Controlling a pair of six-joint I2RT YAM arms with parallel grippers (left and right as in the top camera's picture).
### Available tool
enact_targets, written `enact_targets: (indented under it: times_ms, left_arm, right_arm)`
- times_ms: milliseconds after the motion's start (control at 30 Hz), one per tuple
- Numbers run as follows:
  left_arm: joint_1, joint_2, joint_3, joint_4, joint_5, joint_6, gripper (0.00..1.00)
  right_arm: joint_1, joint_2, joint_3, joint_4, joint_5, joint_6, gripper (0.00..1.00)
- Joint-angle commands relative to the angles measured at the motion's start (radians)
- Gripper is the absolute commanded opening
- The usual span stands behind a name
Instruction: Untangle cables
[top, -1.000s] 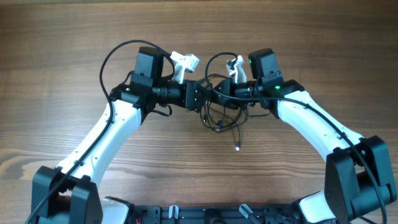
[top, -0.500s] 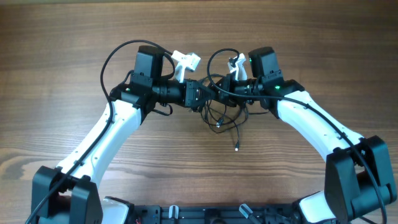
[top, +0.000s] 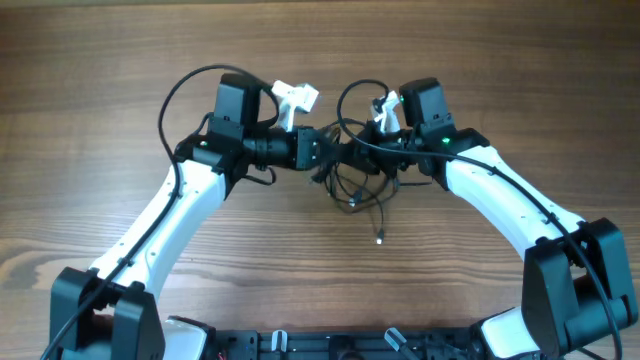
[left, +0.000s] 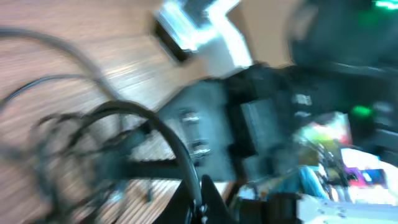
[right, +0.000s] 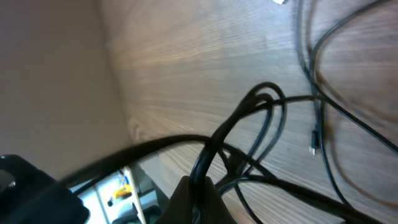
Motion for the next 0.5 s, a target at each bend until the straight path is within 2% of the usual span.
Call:
enact_targets:
  times_ms: [0,67,100,133,233,300,367,467]
  left_arm:
    - [0.056,0.006,0.003,-0.143,-0.370,0.002,0.04]
    - [0.074,0.006,0.003,-0.237,-0.581,0.002,0.04]
    - [0.085,0.006,0.003,-0.295,-0.726,0.001,0.04]
    - [0.090,0.006,0.003,-0.318,-0.779,0.001,0.04]
    - [0.095,0.006,0.003,-0.333,-0.792,-0.002,0.05]
    - [0.095,0.006,0.003,-0.337,-0.792,-0.006,0.07]
    - [0.095,0.006,0.003,-0.351,-0.791,-0.006,0.04]
    - [0.095,0.006,0.003,-0.359,-0.767,-0.006,0.04]
  right_arm:
    - [0.005,-0.020,0.003,-0.115,0.146,-0.061,0.04]
    - [0.000,-0.020,0.003,-0.160,0.211,-0.068,0.04]
    - [-0.011,-0.021,0.003,-0.134,0.185,-0.121,0.04]
    - [-0.019,-0.021,0.003,-0.102,0.139,-0.138,0.04]
    - [-0.072,-0.021,0.003,0.201,-0.196,-0.136,0.04]
    - [-0.105,-0.021,0.003,0.373,-0.294,-0.060,0.04]
    - [-0.143,-0.021,0.003,0.392,-0.233,-0.037,0.04]
    - [-0.193,-0.021,0.003,0.190,0.098,-0.079,0.04]
